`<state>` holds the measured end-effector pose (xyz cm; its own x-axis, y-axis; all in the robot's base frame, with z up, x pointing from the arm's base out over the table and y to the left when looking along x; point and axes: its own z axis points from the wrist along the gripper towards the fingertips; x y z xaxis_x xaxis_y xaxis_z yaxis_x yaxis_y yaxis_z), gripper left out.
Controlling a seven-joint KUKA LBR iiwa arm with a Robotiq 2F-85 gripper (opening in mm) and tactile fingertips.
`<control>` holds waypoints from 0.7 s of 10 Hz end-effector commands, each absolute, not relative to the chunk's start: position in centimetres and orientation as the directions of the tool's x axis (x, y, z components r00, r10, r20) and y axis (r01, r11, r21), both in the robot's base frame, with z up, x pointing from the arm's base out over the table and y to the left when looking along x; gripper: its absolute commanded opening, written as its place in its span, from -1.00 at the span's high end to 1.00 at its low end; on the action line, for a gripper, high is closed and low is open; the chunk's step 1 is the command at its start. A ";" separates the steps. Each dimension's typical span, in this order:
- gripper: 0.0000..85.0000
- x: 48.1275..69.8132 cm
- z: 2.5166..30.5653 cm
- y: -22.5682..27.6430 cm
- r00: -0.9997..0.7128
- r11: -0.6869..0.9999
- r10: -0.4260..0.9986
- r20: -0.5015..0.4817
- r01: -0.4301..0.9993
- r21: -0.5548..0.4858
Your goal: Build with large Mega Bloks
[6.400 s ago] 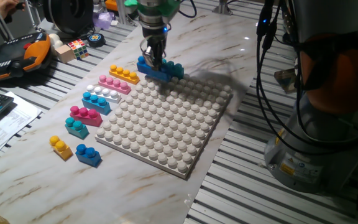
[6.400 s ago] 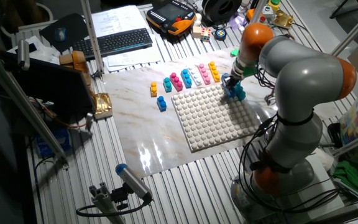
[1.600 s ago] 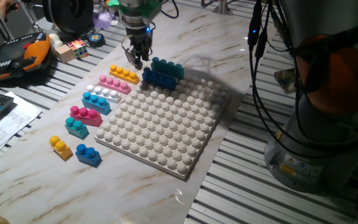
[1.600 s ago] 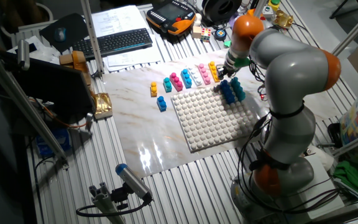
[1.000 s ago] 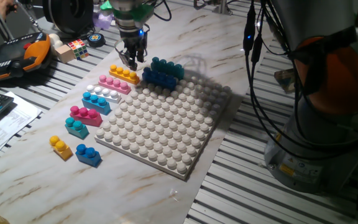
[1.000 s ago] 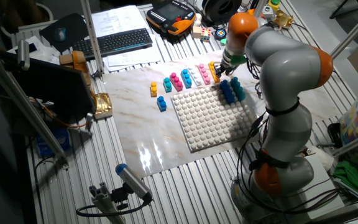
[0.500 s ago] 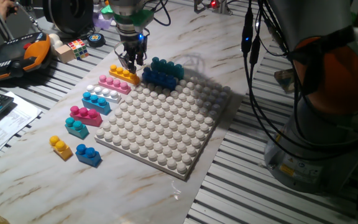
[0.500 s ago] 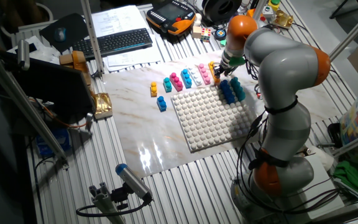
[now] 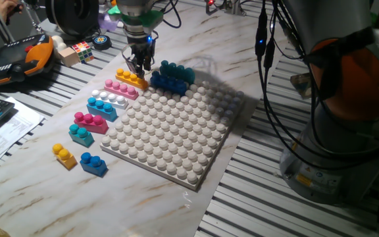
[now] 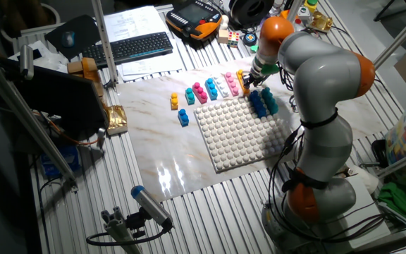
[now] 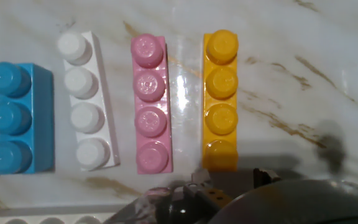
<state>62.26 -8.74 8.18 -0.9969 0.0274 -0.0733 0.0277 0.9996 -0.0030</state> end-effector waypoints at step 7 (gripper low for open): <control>-0.07 64.9 6.9 -8.5 -0.995 0.999 0.032 -0.099 0.033 -0.013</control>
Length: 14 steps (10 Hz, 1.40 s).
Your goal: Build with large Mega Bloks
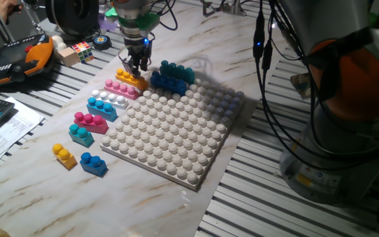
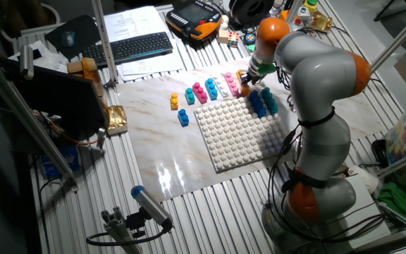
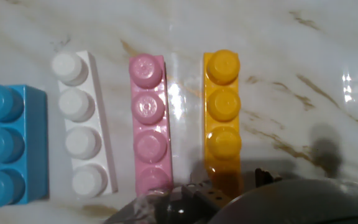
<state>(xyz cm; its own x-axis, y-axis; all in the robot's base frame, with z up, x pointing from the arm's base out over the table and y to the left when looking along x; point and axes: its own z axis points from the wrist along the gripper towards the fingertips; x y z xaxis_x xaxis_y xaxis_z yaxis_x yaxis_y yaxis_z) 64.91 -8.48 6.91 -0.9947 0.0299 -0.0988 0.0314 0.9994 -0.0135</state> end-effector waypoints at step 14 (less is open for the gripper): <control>0.04 66.9 4.3 -8.8 -0.994 1.000 0.024 -0.109 0.024 0.004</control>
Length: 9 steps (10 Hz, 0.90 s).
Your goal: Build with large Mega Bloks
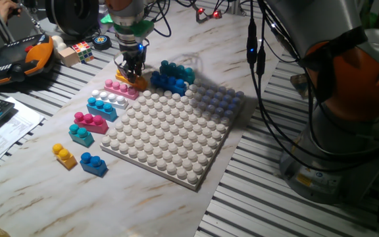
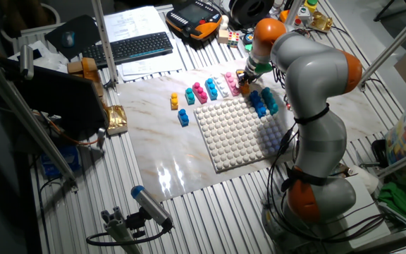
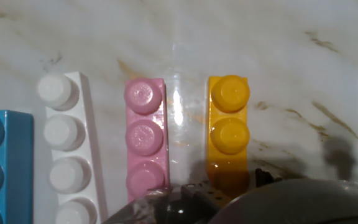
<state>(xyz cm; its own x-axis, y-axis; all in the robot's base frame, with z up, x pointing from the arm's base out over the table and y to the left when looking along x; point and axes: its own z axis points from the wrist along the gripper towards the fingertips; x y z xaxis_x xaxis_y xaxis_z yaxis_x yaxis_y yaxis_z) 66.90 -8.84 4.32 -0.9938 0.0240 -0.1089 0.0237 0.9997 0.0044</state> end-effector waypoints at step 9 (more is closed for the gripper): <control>0.98 67.0 5.8 -8.4 -0.994 1.000 -0.008 -0.106 -0.007 -0.011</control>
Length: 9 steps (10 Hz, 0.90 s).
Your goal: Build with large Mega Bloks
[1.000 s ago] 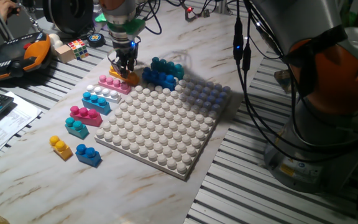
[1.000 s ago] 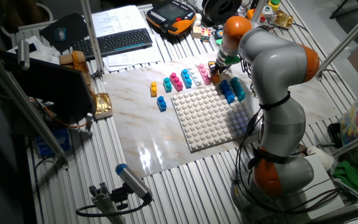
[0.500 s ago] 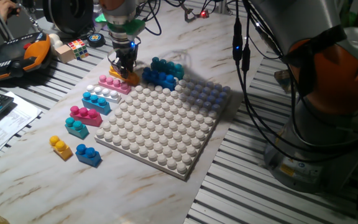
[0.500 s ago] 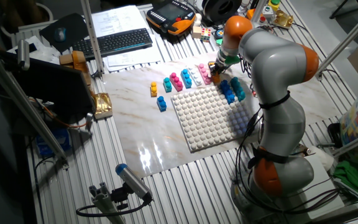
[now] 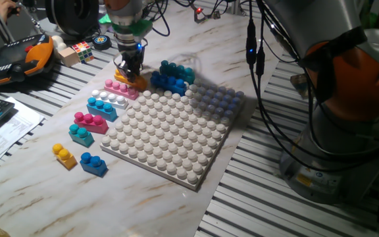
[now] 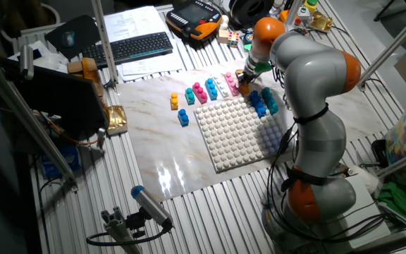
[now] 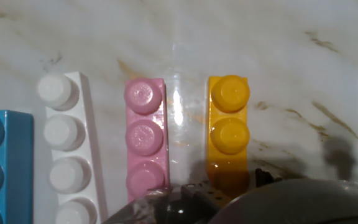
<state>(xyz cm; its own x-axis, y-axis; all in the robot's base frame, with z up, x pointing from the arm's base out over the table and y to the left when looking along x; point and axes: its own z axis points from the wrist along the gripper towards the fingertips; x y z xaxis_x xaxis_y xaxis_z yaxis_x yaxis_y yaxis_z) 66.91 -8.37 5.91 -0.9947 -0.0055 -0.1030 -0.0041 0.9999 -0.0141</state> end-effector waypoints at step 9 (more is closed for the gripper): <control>0.98 60.2 12.1 -3.6 -0.998 1.000 0.007 -0.064 0.009 -0.025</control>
<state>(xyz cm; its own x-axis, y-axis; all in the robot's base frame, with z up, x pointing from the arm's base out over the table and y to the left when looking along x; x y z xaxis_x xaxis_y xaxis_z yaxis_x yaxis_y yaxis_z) 60.32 -3.61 12.11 -0.9979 0.0059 -0.0640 0.0076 0.9997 -0.0253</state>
